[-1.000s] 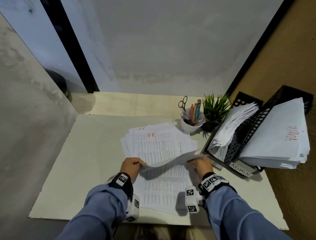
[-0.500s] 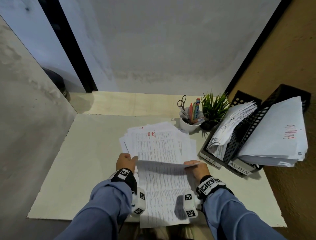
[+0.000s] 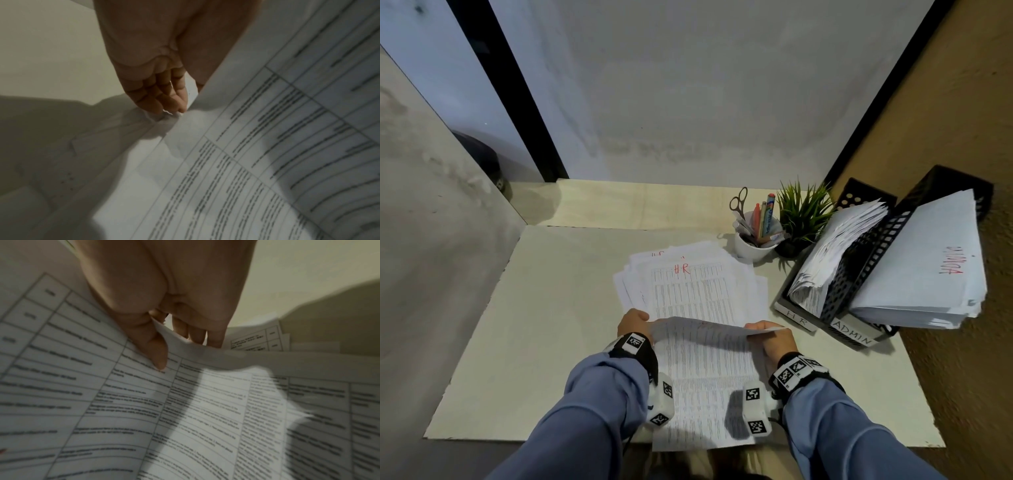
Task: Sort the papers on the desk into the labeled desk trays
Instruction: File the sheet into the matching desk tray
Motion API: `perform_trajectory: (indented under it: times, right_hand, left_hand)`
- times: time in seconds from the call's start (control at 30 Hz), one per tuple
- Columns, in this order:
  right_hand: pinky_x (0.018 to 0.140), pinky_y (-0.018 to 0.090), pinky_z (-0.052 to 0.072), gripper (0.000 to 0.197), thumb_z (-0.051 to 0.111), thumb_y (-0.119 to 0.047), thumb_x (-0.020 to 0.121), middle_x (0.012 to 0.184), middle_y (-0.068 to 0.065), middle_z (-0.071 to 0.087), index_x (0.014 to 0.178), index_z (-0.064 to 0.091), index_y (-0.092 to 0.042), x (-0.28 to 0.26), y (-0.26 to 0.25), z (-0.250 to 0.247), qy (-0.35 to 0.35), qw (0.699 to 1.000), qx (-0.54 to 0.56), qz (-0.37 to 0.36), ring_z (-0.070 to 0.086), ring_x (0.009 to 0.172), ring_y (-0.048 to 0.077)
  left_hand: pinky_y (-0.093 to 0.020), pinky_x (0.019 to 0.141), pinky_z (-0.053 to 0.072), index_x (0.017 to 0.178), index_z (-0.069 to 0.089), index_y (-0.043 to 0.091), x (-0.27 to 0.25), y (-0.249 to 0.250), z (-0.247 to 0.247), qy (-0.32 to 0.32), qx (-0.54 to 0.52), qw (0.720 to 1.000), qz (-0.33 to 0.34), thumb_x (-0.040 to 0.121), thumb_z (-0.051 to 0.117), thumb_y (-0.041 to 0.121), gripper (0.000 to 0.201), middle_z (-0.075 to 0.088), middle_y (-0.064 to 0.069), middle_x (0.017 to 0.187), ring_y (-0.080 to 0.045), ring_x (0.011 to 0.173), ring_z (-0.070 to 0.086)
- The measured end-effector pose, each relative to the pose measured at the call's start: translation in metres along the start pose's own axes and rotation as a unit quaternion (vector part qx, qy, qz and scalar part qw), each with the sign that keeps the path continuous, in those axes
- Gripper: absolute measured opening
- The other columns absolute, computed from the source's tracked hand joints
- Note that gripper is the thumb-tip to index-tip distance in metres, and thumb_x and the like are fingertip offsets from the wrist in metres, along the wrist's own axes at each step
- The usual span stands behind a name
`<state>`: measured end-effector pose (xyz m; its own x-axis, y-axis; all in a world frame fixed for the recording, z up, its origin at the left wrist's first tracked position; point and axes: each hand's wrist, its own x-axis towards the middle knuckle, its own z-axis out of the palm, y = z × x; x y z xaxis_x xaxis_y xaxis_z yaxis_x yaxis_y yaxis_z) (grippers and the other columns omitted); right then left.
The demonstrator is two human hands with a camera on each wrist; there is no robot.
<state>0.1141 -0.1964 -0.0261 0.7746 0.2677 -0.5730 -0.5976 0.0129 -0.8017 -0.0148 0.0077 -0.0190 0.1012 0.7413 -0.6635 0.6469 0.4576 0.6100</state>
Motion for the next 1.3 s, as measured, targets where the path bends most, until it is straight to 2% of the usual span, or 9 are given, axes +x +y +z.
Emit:
perform_trajectory:
  times: [0.03,0.07,0.17,0.3,0.43,0.73,0.9,1.17,1.3]
  right_hand:
    - [0.040,0.010,0.029,0.040,0.031,0.028,0.071,0.040,0.004,0.040,0.055,0.045,-0.006,0.002,0.001,-0.001,-0.003,1.000,0.000,-0.008,0.036,0.038,0.013]
    - [0.040,0.010,0.028,0.040,0.031,0.028,0.072,0.040,0.003,0.039,0.057,0.046,-0.006,0.004,0.002,-0.001,-0.004,1.000,-0.007,-0.011,0.034,0.040,0.013]
    - [0.042,0.013,0.030,0.041,0.038,0.025,0.072,0.039,0.003,0.044,0.047,0.048,-0.005,0.009,0.002,-0.003,0.008,0.998,-0.061,0.000,0.038,0.040,0.013]
    - [0.061,0.028,0.045,0.043,0.049,0.019,0.068,0.053,0.005,0.062,0.041,0.063,-0.010,0.013,0.007,-0.009,-0.009,0.994,-0.102,0.022,0.053,0.053,0.020]
    - [0.065,0.033,0.047,0.039,0.050,0.016,0.068,0.066,0.010,0.066,0.044,0.065,-0.011,0.010,0.007,-0.007,0.000,0.992,-0.120,0.038,0.057,0.064,0.026]
    - [0.048,0.023,0.040,0.042,0.047,0.020,0.069,0.051,0.006,0.057,0.042,0.060,-0.011,-0.002,-0.008,-0.002,0.017,0.993,-0.105,0.053,0.048,0.050,0.021]
    - [0.059,0.028,0.042,0.040,0.048,0.018,0.072,0.062,0.010,0.059,0.048,0.062,-0.010,-0.008,-0.012,0.001,0.026,0.991,-0.117,0.063,0.052,0.059,0.024]
    - [0.087,0.046,0.050,0.023,0.058,0.020,0.060,0.081,0.018,0.068,0.076,0.065,0.005,-0.005,-0.013,0.000,0.020,0.985,-0.144,0.090,0.063,0.092,0.037]
    - [0.071,0.037,0.053,0.029,0.053,0.023,0.064,0.080,0.019,0.064,0.083,0.058,0.001,-0.013,-0.020,0.006,0.009,0.996,-0.054,0.072,0.063,0.078,0.033]
  left_hand:
    - [-0.025,0.074,0.034,0.076,0.050,0.016,0.004,-0.004,0.002,-0.017,0.009,1.000,-0.005,0.084,0.052,-0.004,0.021,0.048,-0.006,0.087,-0.012,0.108,0.035]
    - [-0.026,0.077,0.037,0.086,0.056,0.002,-0.003,0.000,-0.002,-0.027,0.016,0.999,-0.010,0.084,0.055,0.000,0.002,0.053,-0.009,0.098,-0.029,0.099,0.059]
    - [-0.030,0.089,0.043,0.122,0.053,0.002,-0.002,-0.003,-0.002,-0.017,0.126,0.991,0.048,0.086,0.058,0.005,0.036,0.053,-0.016,0.123,-0.032,0.110,0.055]
    - [-0.032,0.078,0.041,0.083,0.047,0.012,-0.004,-0.002,-0.008,-0.004,0.121,0.990,0.073,0.085,0.061,0.001,0.018,0.048,-0.011,0.090,-0.023,0.084,0.044]
    - [-0.022,0.054,0.032,0.052,0.033,0.015,-0.012,0.006,-0.009,-0.021,0.146,0.985,0.086,0.072,0.077,0.011,0.049,0.037,-0.002,0.056,-0.017,0.054,0.039]
    - [-0.023,0.058,0.030,0.064,0.045,0.012,-0.008,0.000,-0.021,0.007,0.208,0.945,0.253,0.084,0.059,0.006,0.025,0.036,0.005,0.056,-0.019,0.062,0.041]
    - [-0.020,0.077,0.040,0.103,0.073,0.006,-0.014,-0.013,-0.034,0.038,0.078,0.957,0.277,0.092,0.050,0.001,0.026,0.072,-0.012,0.100,-0.023,0.084,0.062]
    - [-0.029,0.077,0.043,0.049,0.063,0.013,-0.010,-0.031,-0.029,-0.080,-0.122,0.978,0.147,0.075,0.039,-0.013,0.043,0.072,-0.003,0.073,-0.027,0.083,0.063]
    - [-0.036,0.085,0.047,0.084,0.073,0.031,-0.023,-0.023,-0.026,-0.172,-0.148,0.968,0.109,0.094,0.044,0.045,0.033,0.070,-0.002,0.095,-0.025,0.093,0.062]
